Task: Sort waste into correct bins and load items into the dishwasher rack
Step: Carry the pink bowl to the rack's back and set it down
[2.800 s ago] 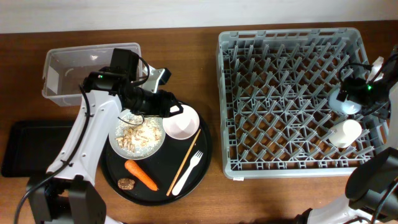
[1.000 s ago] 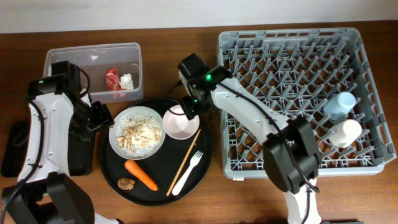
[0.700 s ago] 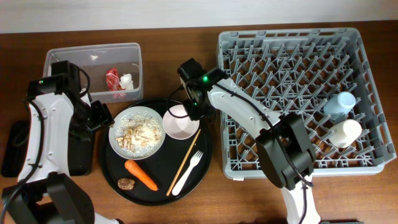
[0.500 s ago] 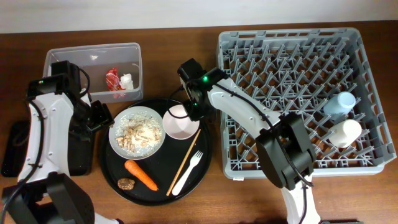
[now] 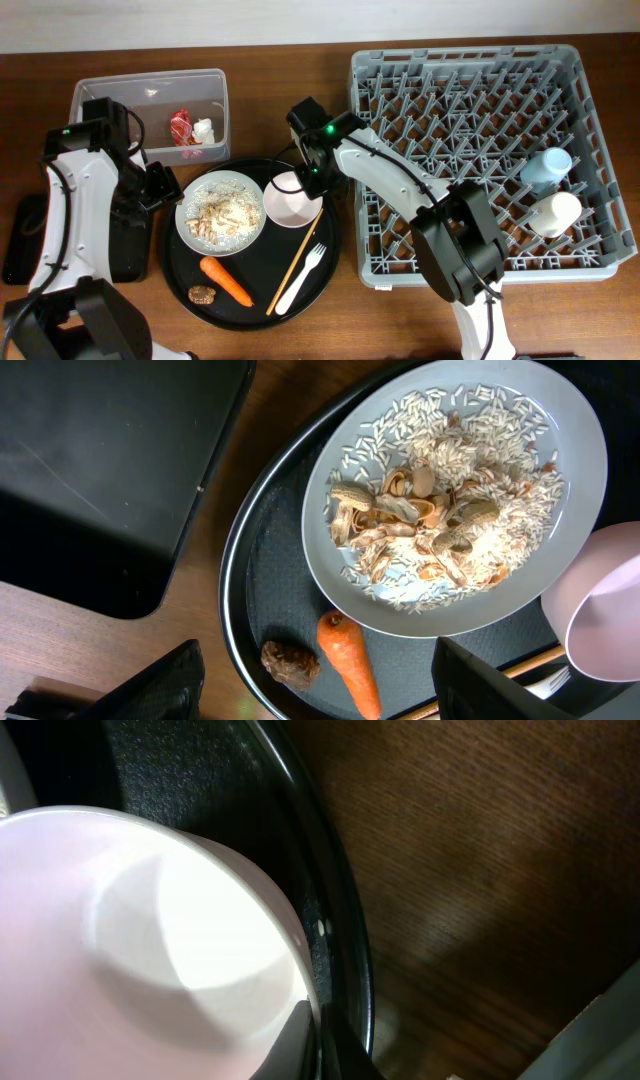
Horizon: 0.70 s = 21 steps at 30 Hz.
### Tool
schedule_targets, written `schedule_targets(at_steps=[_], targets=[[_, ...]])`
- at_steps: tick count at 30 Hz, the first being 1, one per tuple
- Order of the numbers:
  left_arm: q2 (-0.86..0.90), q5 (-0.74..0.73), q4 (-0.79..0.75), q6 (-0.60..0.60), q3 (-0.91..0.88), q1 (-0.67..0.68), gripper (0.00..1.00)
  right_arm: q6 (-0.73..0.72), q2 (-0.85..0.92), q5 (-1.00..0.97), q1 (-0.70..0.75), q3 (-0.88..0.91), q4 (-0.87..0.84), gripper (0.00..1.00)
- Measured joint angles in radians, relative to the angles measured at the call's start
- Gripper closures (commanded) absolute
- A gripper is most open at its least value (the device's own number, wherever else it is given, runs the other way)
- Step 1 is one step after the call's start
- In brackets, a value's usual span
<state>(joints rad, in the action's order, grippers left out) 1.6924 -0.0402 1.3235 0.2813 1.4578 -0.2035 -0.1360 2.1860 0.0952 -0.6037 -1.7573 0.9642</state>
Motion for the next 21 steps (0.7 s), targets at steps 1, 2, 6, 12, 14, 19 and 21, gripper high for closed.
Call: schedule_targets(at_steps=[1,2,6,12,14,19,21], targets=[[0.000,0.000,0.000,0.000,0.000,0.000,0.28,0.000,0.000,0.000,0.000,0.000,0.000,0.96],[0.000,0.000,0.000,0.000,0.000,0.000,0.28,0.000,0.000,0.001,0.000,0.000,0.001,0.96],[0.000,0.000,0.000,0.000,0.000,0.000,0.28,0.001,-0.003,-0.014,0.009,-0.043,0.077,0.96],[0.000,0.000,0.000,0.000,0.000,0.000,0.28,0.063,-0.131,-0.192,0.101,-0.306,0.177,0.96],[0.000,0.000,0.000,0.000,0.000,0.000,0.28,0.100,-0.200,-0.271,0.143,-0.373,0.178,0.96],[0.000,0.000,0.000,0.000,0.000,0.000,0.27,0.115,-0.303,-0.602,0.266,-0.422,0.170,0.96],[0.000,0.000,0.000,0.000,0.000,0.000,0.27,0.080,-0.278,-0.806,0.338,-0.409,0.169,0.96]])
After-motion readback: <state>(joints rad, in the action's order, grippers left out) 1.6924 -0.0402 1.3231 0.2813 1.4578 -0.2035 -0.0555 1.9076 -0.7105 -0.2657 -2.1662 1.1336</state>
